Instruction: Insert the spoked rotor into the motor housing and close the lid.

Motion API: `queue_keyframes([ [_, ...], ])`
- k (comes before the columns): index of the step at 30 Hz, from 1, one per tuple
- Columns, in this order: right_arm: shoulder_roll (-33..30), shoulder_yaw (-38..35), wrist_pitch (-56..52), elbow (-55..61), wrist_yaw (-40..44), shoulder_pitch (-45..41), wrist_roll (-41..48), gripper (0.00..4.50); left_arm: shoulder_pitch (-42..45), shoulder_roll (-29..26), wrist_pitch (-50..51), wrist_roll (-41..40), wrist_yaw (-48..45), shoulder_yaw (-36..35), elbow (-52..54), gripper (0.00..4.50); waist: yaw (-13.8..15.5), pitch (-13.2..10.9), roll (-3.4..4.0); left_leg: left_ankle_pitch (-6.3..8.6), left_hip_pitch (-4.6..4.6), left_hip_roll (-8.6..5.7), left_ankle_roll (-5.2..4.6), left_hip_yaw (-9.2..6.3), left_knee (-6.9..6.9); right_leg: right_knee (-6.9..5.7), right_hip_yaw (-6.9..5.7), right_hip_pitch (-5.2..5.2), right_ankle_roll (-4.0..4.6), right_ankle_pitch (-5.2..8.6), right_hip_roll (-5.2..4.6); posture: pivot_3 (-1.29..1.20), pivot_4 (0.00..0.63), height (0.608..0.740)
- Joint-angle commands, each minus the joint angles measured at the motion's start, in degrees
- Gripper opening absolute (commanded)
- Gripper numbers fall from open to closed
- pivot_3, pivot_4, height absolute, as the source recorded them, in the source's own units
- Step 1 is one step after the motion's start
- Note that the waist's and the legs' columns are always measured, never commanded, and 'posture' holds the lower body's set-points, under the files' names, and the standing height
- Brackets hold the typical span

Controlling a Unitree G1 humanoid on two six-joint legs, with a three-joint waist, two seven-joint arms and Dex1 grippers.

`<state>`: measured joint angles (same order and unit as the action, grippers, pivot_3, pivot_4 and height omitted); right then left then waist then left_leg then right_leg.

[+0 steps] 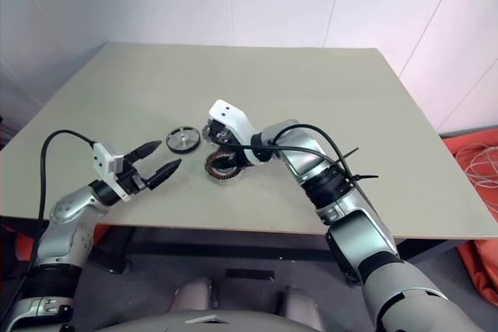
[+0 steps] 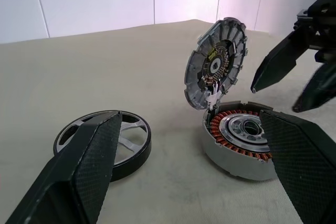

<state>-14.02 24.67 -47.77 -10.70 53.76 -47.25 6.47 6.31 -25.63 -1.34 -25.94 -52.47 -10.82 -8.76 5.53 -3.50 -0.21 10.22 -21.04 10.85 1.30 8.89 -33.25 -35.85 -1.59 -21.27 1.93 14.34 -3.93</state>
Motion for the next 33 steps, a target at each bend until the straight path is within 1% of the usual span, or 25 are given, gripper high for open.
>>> queue_keyframes([
  [1, 0.3, -1.5, 1.4, -0.2, -1.5, -0.3, 0.2, 0.71, 0.8, -0.2, -0.4, 0.0, 0.0, -0.2, 1.0, 4.50, 0.0, 0.0, 0.00, 0.00, 0.00, 0.00, 0.00, 0.00, 0.00, 0.01, 0.00, 0.00, 0.00, 0.00, 0.00, 0.00, 0.000, 0.740],
  [2, 0.5, -1.5, 1.6, -0.6, -1.8, -0.3, 0.2, 0.32, 0.9, -0.2, -0.4, 0.0, 0.0, -0.2, 1.0, 4.50, 0.0, 0.0, 0.00, 0.00, -0.01, 0.00, 0.00, 0.00, 0.00, 0.01, 0.00, 0.00, 0.00, 0.00, 0.00, 0.00, 0.000, 0.740],
  [3, 0.5, -1.3, 1.8, -0.9, -1.9, -0.2, 0.2, 0.03, 0.9, -0.2, -0.5, 0.0, 0.0, -0.2, 0.9, 4.50, 0.0, 0.0, 0.00, 0.00, -0.01, 0.00, 0.00, 0.00, 0.00, 0.01, 0.00, 0.00, 0.00, 0.00, 0.00, 0.00, 0.000, 0.740],
  [15, 1.7, -0.3, 5.4, -5.6, -4.2, 0.2, -1.1, 0.03, 0.9, -0.3, -0.6, 0.0, -0.1, -0.2, 1.0, 4.50, 0.0, 0.0, 0.00, 0.00, -0.01, 0.00, 0.00, 0.00, 0.00, 0.00, 0.00, 0.00, 0.00, 0.00, 0.00, 0.00, 0.000, 0.740],
  [25, 2.9, 0.8, 9.8, -13.0, -6.1, 1.4, -4.3, 0.03, 1.2, -0.3, -0.7, 0.1, -0.2, -0.3, 0.7, 4.50, 0.0, 0.0, -0.01, 0.00, -0.01, -0.01, 0.00, 0.00, -0.01, 0.00, 0.00, 0.01, 0.00, 0.00, 0.00, 0.00, 0.000, 0.740],
  [33, 3.2, 0.4, 10.3, -12.2, -5.6, 3.1, -4.7, 0.03, 1.2, -0.2, -0.7, 0.1, -0.3, -0.3, 0.5, 4.50, 0.0, 0.0, -0.01, 0.00, 0.20, -0.01, 0.00, 0.00, -0.01, -0.03, 0.00, 0.17, 0.00, 0.00, -0.01, 0.00, 0.000, 0.740],
])
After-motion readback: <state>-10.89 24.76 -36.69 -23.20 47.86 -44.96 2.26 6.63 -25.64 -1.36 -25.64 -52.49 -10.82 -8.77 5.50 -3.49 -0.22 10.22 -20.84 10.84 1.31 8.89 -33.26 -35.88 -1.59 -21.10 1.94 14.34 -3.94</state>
